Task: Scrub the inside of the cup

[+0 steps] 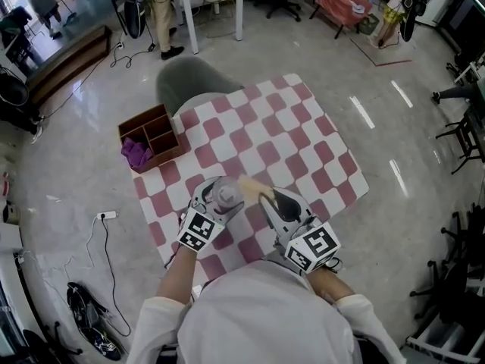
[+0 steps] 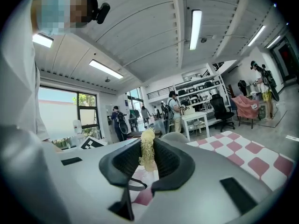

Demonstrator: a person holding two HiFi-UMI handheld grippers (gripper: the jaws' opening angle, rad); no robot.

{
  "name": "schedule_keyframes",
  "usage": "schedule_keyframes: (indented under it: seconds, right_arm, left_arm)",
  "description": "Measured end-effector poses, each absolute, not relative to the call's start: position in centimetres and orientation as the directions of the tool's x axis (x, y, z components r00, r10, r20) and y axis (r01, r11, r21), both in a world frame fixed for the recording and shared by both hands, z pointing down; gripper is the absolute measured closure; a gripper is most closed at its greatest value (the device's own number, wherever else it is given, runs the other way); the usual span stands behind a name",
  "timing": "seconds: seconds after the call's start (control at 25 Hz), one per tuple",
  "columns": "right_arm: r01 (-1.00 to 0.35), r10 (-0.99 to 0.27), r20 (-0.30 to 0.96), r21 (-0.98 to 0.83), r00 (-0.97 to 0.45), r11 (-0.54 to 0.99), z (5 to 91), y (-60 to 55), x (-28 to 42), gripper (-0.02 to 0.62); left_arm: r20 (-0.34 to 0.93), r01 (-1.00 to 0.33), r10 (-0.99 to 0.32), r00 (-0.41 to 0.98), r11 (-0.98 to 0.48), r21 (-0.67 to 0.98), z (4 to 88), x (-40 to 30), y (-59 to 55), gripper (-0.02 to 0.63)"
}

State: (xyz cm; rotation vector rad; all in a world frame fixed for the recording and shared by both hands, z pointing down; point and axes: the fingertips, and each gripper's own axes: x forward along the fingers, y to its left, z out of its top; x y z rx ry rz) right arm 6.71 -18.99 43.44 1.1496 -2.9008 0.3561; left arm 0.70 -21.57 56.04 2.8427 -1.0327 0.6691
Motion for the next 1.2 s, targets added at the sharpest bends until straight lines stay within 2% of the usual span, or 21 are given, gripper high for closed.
schedule_keyframes:
  seconds: [0.24, 0.64, 0.88, 1.2]
  right_arm:
    - [-0.624, -0.614, 0.106, -0.153, -0.782, 0.767, 43.0, -17.9, 2.8, 0.508]
    - [-0.593, -0.563, 0.251, -0.056, -0.787, 0.804, 44.9, -15.8, -0.1, 0.508]
    - [-0.538, -0.495, 0.296, -0.082, -0.817, 0.839, 45.6, -14.9, -1.9, 0.508]
    - [-0.564, -0.523, 0.306, -0.056, -0.796, 0.824, 45.0, -16.4, -1.0, 0.508]
  left_arm:
    - [0.458, -0.618, -0.627, 0.631, -0.762, -0.192, 55.0, -0.8, -20.3, 0.235]
    - [0.496, -0.571, -0.654, 0.571, -0.751, -0.332, 53.8, -2.3, -18.8, 0.234]
    - [0.496, -0.546, -0.631, 0.596, -0.772, -0.326, 53.9, -1.6, -18.0, 0.234]
    - [0.496, -0.551, -0.626, 0.602, -0.775, -0.309, 54.0, -1.3, -17.1, 0.235]
